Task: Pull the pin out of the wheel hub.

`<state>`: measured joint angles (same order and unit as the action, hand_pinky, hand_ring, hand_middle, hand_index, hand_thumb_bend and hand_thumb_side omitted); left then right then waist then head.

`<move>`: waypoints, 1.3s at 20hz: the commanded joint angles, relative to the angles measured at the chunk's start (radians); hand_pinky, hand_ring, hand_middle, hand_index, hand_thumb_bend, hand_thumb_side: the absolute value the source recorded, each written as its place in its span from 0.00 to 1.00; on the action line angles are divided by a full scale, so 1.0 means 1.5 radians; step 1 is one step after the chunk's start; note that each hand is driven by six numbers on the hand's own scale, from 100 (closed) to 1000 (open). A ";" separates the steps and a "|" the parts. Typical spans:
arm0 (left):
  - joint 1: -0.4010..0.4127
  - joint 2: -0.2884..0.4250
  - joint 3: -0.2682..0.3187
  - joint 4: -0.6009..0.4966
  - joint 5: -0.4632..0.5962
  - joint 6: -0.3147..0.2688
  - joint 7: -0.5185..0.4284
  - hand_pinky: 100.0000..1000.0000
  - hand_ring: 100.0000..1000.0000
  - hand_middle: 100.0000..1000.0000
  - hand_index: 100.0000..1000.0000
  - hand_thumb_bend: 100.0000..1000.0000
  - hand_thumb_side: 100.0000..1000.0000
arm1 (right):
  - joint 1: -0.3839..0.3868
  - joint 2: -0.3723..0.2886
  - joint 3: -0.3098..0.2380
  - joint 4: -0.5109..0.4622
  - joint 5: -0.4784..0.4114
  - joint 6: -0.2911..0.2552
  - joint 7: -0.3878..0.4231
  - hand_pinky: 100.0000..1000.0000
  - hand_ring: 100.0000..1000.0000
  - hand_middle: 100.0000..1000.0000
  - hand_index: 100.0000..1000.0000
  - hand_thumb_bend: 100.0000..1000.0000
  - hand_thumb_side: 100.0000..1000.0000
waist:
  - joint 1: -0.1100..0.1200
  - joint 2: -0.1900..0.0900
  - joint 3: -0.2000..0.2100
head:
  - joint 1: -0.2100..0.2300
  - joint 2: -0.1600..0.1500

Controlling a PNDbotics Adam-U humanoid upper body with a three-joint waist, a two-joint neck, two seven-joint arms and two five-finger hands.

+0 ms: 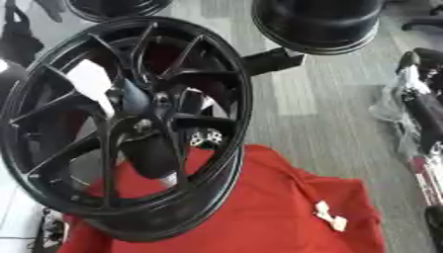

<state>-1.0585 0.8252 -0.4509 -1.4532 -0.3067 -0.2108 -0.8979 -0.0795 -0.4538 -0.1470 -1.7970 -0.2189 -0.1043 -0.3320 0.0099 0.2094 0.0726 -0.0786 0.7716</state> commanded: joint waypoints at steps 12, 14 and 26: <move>-0.043 -0.028 -0.031 0.030 0.034 0.005 -0.006 0.89 0.89 0.81 0.81 0.53 0.27 | -0.009 -0.019 -0.001 -0.003 0.004 -0.001 0.005 0.81 0.60 0.52 0.67 0.13 0.30 | -0.002 -0.010 -0.001 | 0.000 -0.001; -0.047 -0.036 -0.046 0.040 0.033 0.003 -0.006 0.89 0.89 0.81 0.81 0.53 0.28 | -0.009 -0.018 -0.001 -0.004 0.004 -0.001 0.005 0.81 0.60 0.52 0.67 0.14 0.30 | -0.003 -0.009 -0.002 | 0.001 -0.001; -0.059 -0.072 -0.079 0.099 -0.010 -0.037 -0.006 0.90 0.90 0.82 0.82 0.53 0.25 | -0.012 -0.012 0.001 -0.001 0.005 0.001 0.006 0.81 0.60 0.52 0.67 0.14 0.31 | -0.001 -0.002 -0.008 | 0.002 -0.001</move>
<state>-1.1202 0.7031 -0.5741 -1.3049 -0.3130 -0.2326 -0.8833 -0.0883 -0.4532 -0.1404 -1.7912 -0.2151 -0.1016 -0.3245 0.0091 0.2188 0.0621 -0.0775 0.7716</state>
